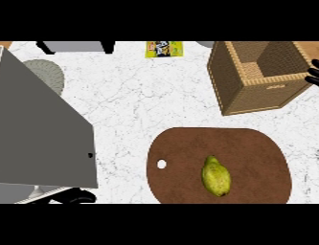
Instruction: Pick the pear from the cutting board and place it in the basket
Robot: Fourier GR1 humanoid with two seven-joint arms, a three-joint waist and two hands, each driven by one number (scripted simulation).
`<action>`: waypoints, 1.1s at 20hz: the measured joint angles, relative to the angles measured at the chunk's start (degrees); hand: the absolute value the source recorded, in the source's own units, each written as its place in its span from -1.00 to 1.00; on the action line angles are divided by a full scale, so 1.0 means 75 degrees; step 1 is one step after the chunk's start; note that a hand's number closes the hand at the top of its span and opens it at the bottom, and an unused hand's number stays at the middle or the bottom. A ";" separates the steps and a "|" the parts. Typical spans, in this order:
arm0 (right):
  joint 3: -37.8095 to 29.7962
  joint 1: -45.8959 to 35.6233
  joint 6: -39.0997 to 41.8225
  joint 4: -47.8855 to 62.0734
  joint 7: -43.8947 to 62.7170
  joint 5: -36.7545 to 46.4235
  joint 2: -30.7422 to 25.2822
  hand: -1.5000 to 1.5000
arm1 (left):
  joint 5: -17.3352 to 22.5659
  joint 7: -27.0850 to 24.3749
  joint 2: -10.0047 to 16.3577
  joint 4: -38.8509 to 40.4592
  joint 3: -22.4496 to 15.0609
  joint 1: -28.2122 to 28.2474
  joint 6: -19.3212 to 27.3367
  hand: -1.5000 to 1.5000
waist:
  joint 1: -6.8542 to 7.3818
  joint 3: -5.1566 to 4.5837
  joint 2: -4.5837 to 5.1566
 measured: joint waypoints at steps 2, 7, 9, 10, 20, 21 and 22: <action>-0.0162 -0.0064 0.0802 0.0400 -0.0121 -0.0039 -0.0547 -1.00 | -0.0039 0.0075 0.0012 -0.0007 -0.0028 -0.0028 0.0012 0.00 | 0.0034 0.0006 0.0010; -0.0211 -0.0129 0.2734 0.1268 -0.0693 0.0306 -0.1504 -1.00 | -0.0070 0.0023 -0.0018 0.0018 -0.0055 -0.0114 -0.0012 0.00 | 0.0119 -0.0006 0.0030; -0.0212 -0.0209 0.3348 0.1585 -0.0968 0.0546 -0.1738 -1.00 | -0.0138 -0.0026 -0.0041 0.0053 -0.0055 -0.0145 0.0062 0.00 | 0.0144 0.0002 0.0027; -0.0189 -0.0297 0.3552 0.1744 -0.1096 0.0730 -0.1774 -1.00 | -0.0155 -0.0021 -0.0042 0.0069 -0.0064 -0.0166 0.0062 0.00 | 0.0163 0.0002 0.0025; 0.0039 -0.0521 0.3593 0.2449 -0.1882 0.2290 -0.1466 -1.00 | -0.0291 -0.0011 -0.0053 0.0133 -0.0055 -0.0163 0.0080 0.00 | 0.0172 0.0029 -0.0015; 0.0096 -0.0509 0.3536 0.2459 -0.1907 0.2370 -0.1344 -1.00 | -0.0286 -0.0003 -0.0044 0.0115 -0.0051 -0.0147 0.0065 0.00 | 0.0163 0.0022 -0.0016; 0.0105 -0.0468 0.3510 0.2464 -0.1961 0.2401 -0.1290 -1.00 | -0.0286 0.0011 -0.0046 0.0102 -0.0037 -0.0125 0.0085 0.00 | 0.0144 0.0021 -0.0023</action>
